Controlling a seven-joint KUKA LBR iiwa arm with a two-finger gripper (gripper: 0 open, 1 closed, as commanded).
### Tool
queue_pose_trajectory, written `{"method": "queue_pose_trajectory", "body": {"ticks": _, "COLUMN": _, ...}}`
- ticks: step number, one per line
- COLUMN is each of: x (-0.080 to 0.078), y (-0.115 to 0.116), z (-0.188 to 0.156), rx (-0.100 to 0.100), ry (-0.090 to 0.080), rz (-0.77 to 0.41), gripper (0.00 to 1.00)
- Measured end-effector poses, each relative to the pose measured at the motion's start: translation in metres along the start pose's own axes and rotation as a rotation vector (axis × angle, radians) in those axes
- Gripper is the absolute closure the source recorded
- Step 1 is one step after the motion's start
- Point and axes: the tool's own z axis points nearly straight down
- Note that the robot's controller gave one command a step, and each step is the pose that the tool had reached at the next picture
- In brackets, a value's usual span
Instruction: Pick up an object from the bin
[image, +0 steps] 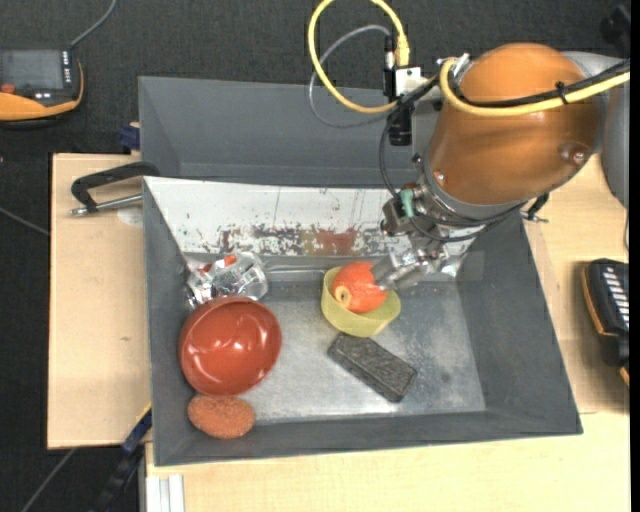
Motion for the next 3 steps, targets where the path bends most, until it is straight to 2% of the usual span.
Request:
{"method": "queue_pose_trajectory", "body": {"ticks": 1, "x": -0.033, "y": -0.018, "z": -0.048, "rx": 0.009, "ry": -0.002, "rz": -0.350, "gripper": 1.00}}
{"method": "queue_pose_trajectory", "body": {"ticks": 2, "x": -0.032, "y": -0.018, "z": -0.047, "rx": 0.006, "ry": -0.002, "rz": -0.348, "gripper": 0.00}}
{"method": "queue_pose_trajectory", "body": {"ticks": 3, "x": -0.035, "y": 0.011, "z": -0.049, "rx": 0.006, "ry": -0.002, "rz": -0.771, "gripper": 0.00}}
